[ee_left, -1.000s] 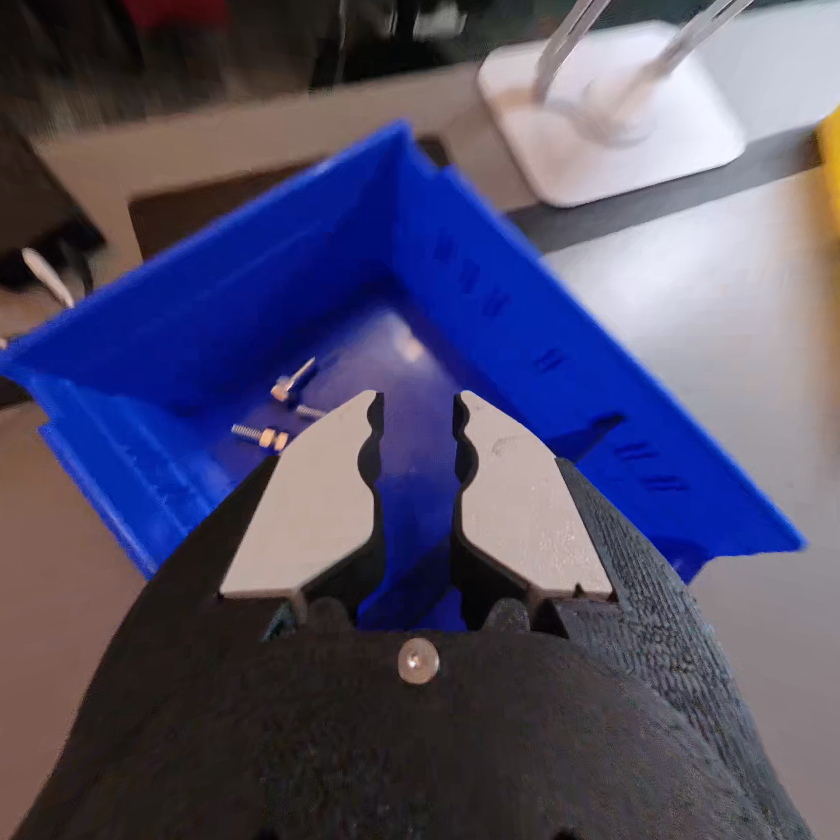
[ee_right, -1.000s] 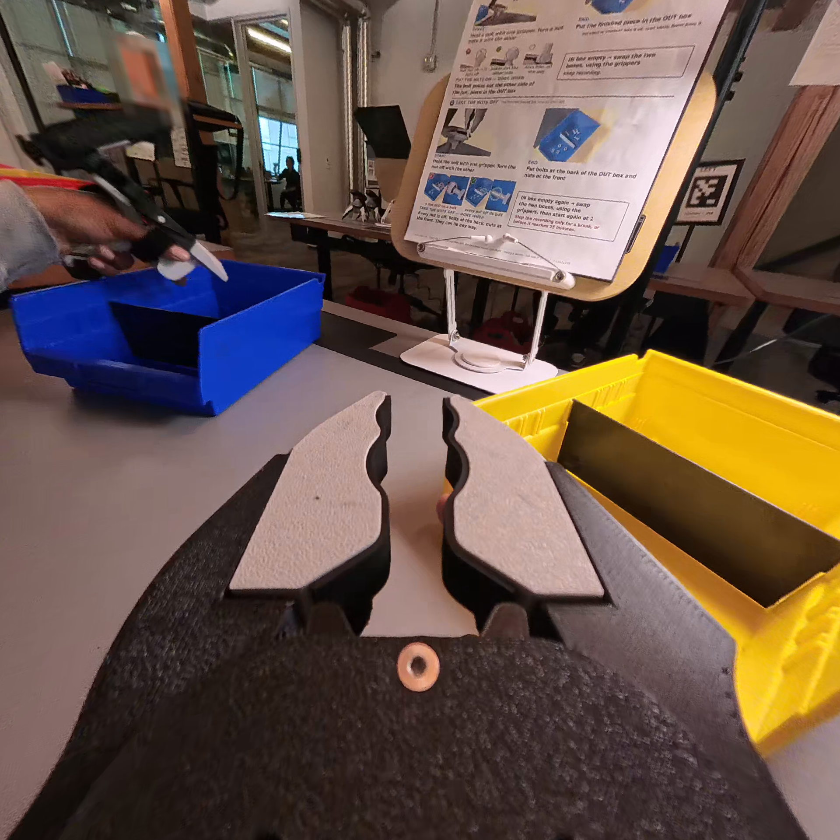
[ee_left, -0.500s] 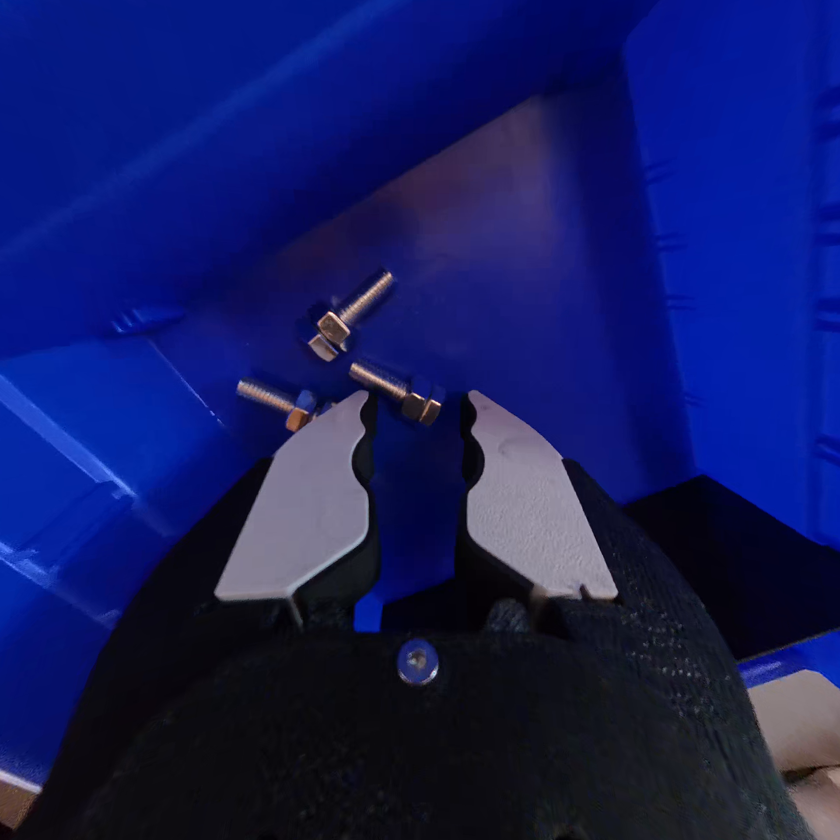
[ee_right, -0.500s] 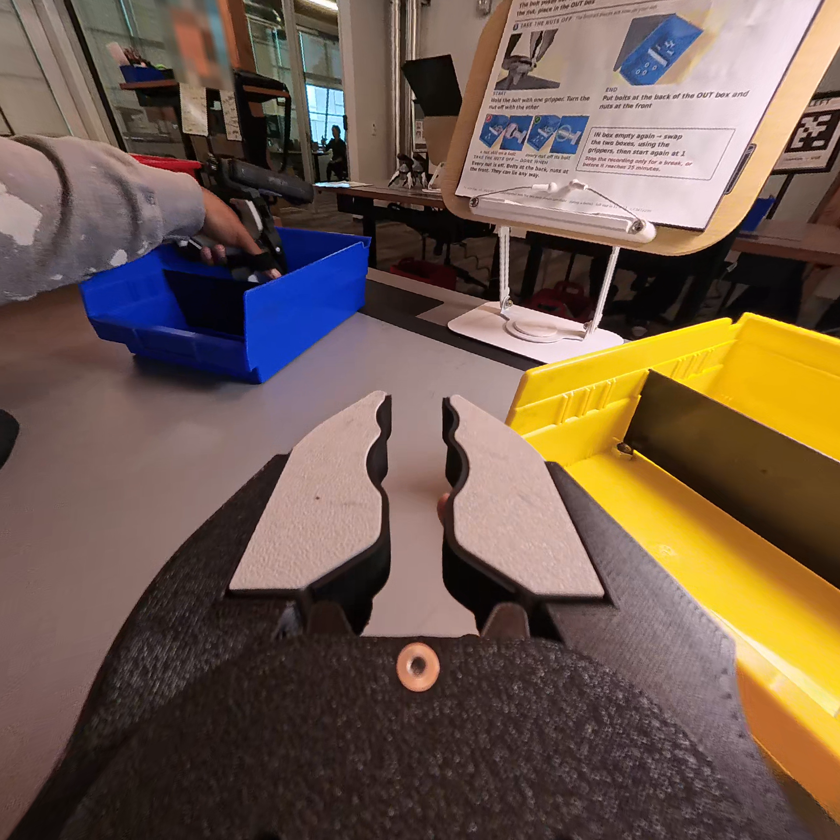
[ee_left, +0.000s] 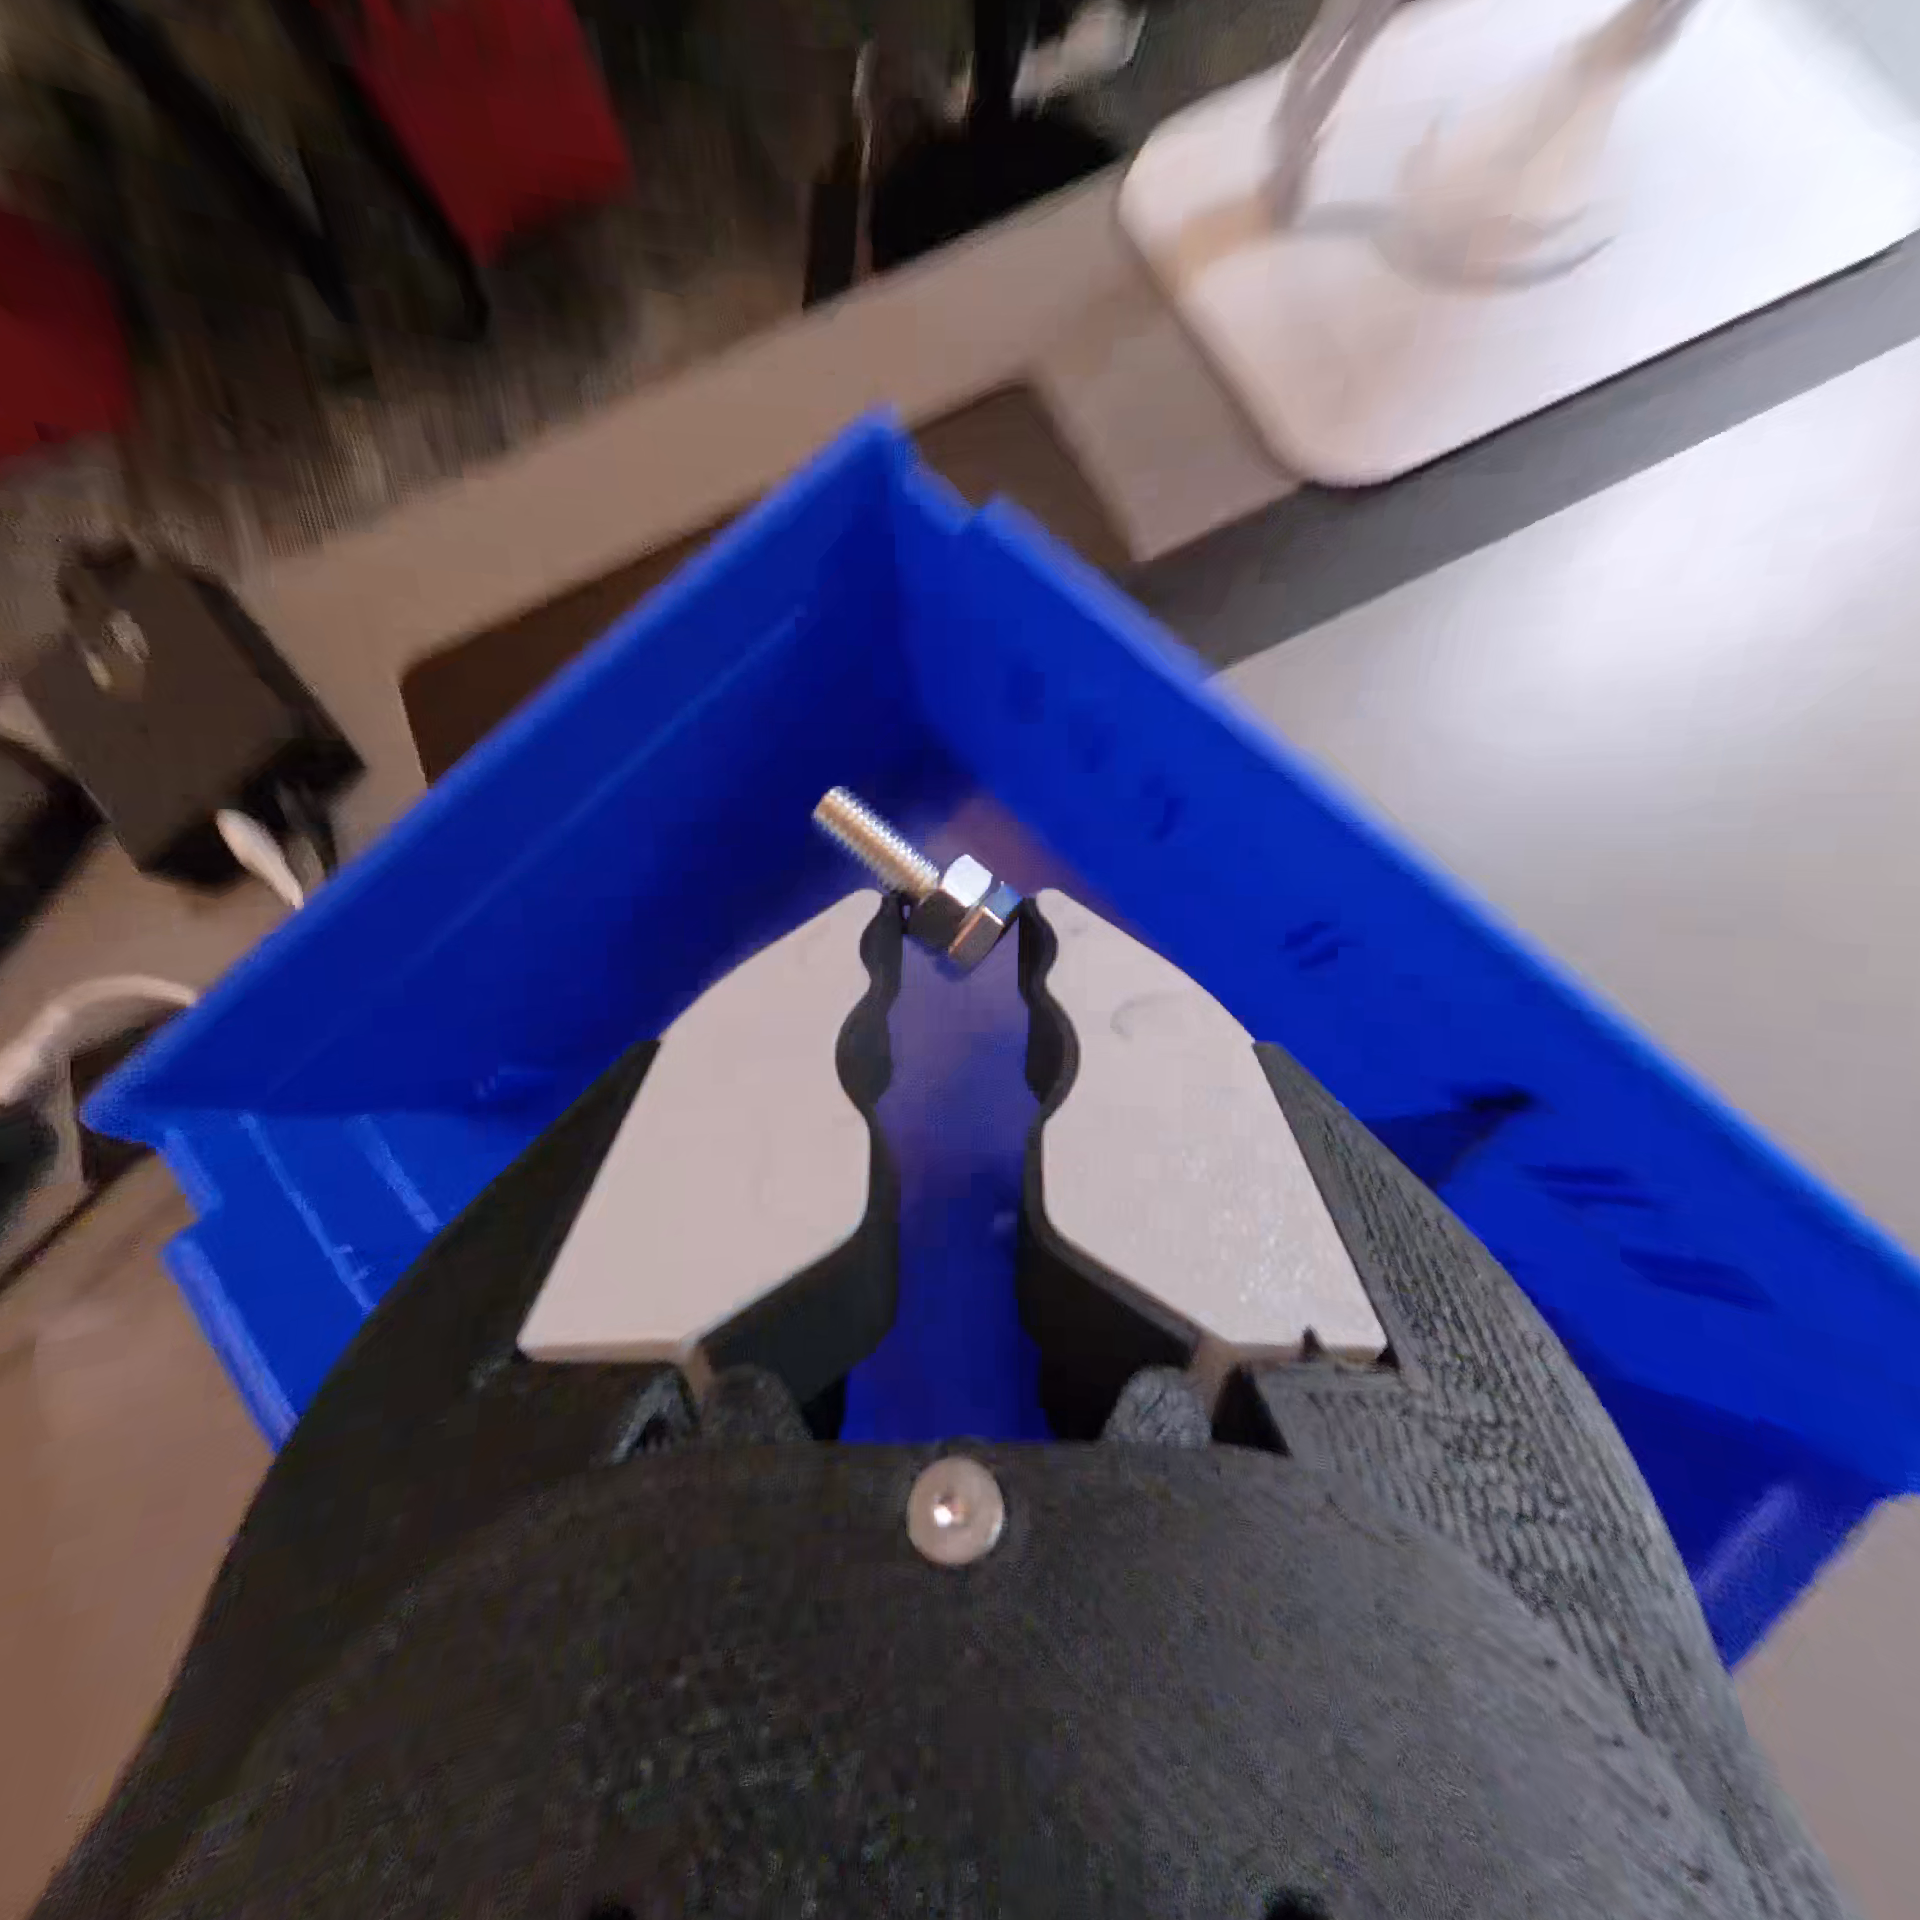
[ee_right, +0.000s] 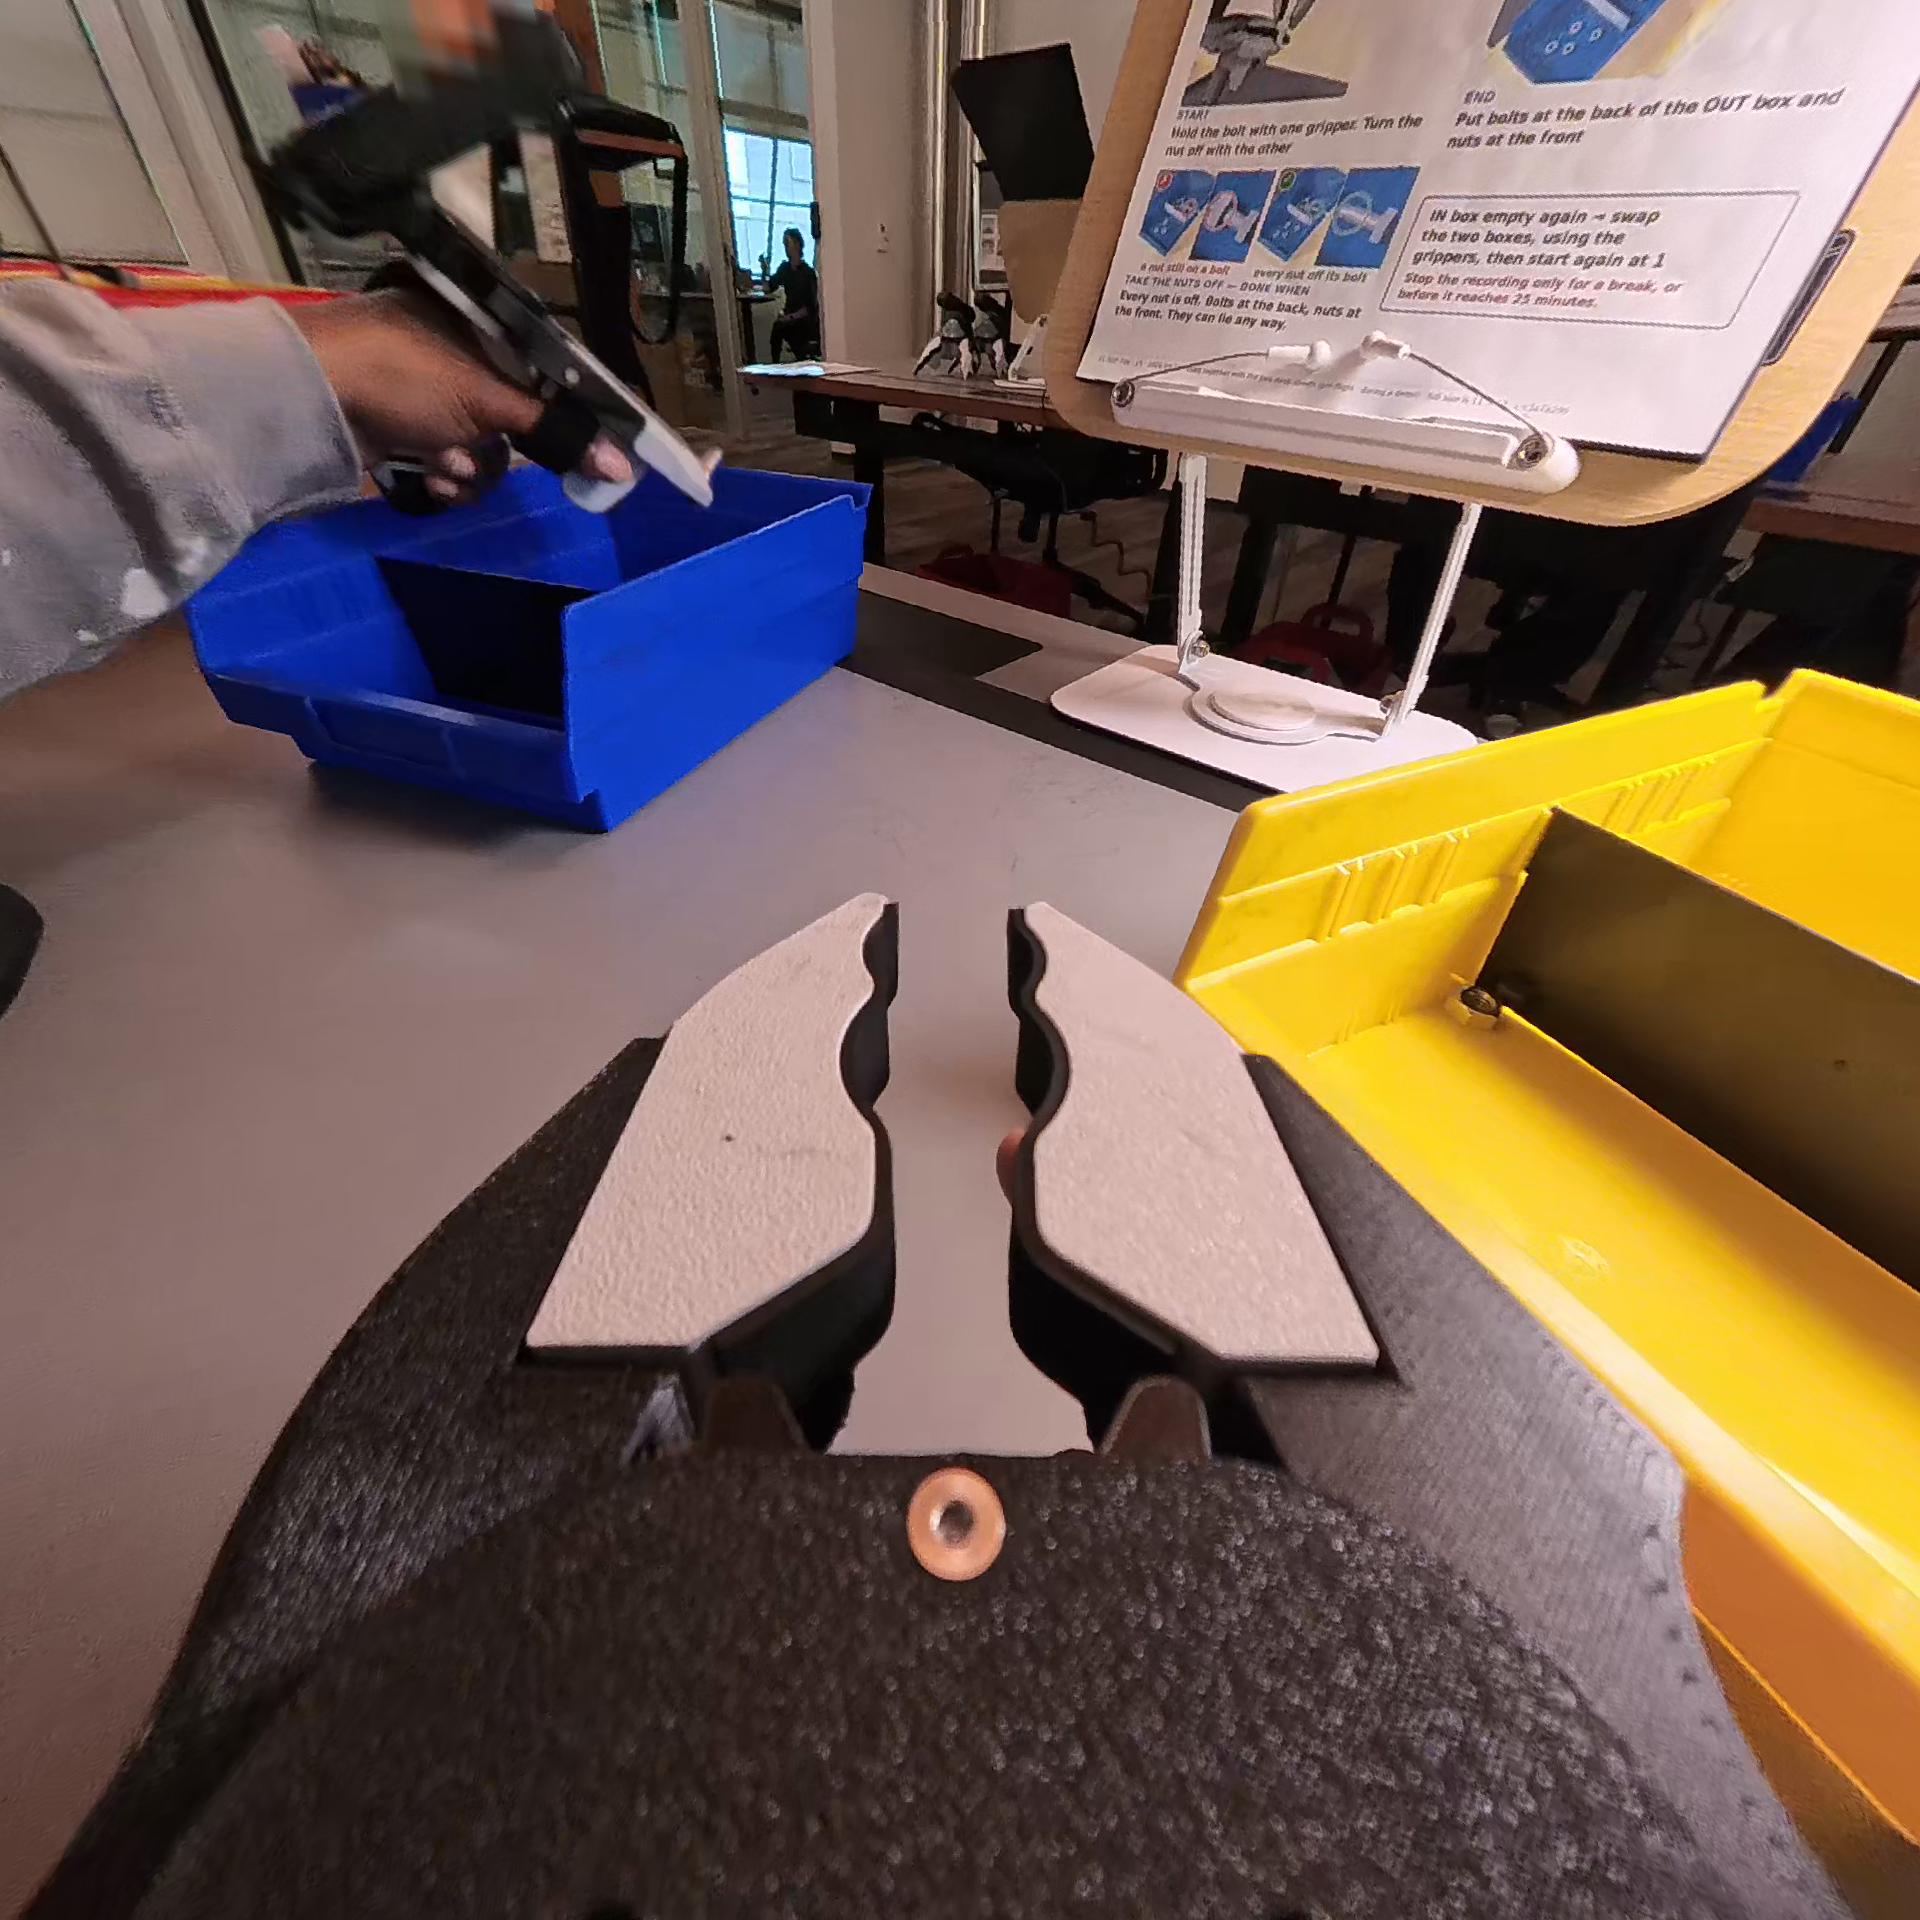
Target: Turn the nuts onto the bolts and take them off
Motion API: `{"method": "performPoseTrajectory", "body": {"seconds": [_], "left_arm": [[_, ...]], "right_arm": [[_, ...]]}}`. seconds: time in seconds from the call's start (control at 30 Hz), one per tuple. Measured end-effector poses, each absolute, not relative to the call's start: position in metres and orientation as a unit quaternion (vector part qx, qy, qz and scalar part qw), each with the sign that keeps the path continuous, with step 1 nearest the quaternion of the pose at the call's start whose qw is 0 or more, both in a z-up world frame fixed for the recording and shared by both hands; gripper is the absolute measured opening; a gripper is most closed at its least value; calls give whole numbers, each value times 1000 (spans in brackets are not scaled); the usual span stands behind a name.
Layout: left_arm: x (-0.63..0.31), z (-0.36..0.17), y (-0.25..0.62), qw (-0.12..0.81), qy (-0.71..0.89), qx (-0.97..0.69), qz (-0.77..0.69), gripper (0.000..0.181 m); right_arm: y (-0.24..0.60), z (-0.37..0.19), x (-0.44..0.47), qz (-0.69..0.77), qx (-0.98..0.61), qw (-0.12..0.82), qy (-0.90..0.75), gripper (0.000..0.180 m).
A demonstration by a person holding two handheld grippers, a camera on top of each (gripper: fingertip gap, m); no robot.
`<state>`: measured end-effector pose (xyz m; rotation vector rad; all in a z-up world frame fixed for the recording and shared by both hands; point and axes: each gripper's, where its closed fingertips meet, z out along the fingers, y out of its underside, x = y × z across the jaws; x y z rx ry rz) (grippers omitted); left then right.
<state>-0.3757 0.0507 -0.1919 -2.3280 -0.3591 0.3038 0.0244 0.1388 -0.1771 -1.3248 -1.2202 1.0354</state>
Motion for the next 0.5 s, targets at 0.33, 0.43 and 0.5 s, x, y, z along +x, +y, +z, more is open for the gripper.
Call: {"method": "performPoseTrajectory", "body": {"seconds": [0.33,0.43,0.5], "left_arm": [[-182,-51,62,684,163,-660,264,22],[-133,-39,64,718,211,-603,277,22],[-109,-39,64,732,229,-581,272,22]], "right_arm": [[110,-89,-32,527,-480,469,-522,21],[96,-42,-51,569,-442,457,-521,22],[86,-24,-59,589,-421,443,-528,24]]}}
